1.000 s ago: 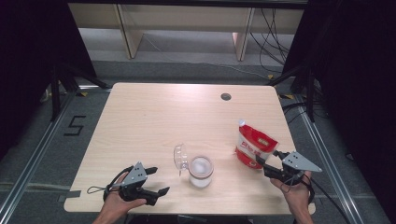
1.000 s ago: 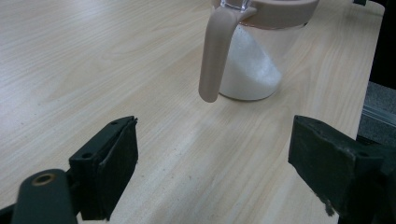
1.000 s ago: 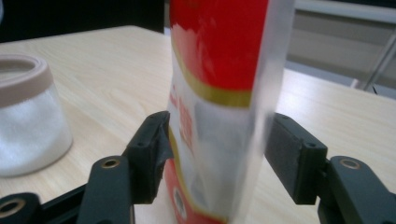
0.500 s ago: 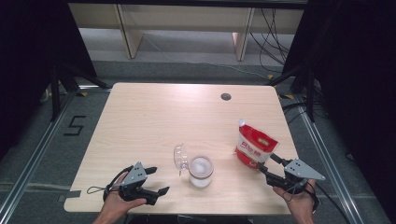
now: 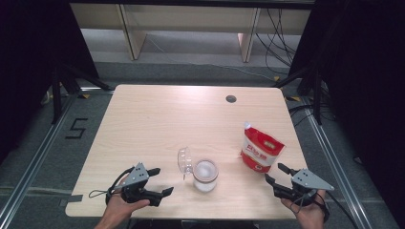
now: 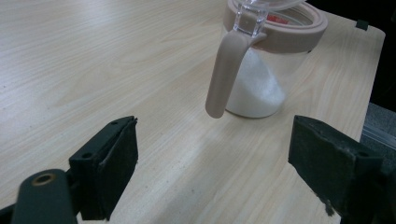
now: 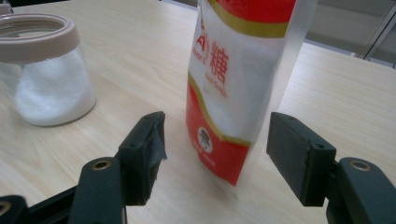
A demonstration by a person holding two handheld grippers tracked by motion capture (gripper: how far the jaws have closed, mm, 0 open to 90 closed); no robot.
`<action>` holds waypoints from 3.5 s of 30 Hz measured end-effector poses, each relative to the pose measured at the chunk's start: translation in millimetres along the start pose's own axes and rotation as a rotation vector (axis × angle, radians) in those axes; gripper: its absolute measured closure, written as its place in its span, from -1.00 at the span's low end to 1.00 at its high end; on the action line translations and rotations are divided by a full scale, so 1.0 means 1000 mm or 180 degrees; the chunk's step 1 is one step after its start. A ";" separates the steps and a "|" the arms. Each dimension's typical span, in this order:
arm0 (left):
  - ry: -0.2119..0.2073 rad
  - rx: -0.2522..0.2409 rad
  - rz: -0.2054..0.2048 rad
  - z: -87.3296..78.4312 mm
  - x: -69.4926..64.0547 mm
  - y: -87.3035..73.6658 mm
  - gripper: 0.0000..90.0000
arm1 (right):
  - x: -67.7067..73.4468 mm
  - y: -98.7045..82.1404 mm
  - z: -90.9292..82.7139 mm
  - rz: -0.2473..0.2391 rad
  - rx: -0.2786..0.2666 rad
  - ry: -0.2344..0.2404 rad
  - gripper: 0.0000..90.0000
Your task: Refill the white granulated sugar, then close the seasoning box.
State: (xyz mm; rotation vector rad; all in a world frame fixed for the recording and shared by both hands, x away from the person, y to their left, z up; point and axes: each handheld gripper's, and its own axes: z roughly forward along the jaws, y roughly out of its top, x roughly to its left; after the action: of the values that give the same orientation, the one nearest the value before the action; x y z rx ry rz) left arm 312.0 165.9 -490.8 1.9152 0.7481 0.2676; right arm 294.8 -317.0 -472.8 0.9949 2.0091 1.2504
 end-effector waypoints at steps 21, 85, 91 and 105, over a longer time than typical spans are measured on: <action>0.0081 -0.0105 -0.0093 -0.004 0.005 0.017 -0.65 | 0.016 -0.005 -0.005 0.0099 0.0135 0.0238 -0.22; 0.0053 -0.0331 0.0165 0.007 -0.019 0.047 0.98 | 0.028 -0.006 0.010 -0.0254 0.0306 0.0403 -0.34; 0.0002 -0.0341 0.0173 0.010 -0.021 0.048 0.98 | 0.029 -0.006 0.010 -0.0216 0.0343 0.0449 -0.34; 0.0021 -0.0306 0.0211 0.010 -0.024 0.050 0.98 | 0.029 -0.005 0.011 -0.0237 0.0318 0.0443 -0.34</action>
State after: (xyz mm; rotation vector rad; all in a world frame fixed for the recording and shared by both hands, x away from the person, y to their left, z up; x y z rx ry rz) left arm 316.9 129.3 -447.9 1.8506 0.6652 0.3453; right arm 285.5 -289.0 -483.8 0.8914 2.2135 1.2194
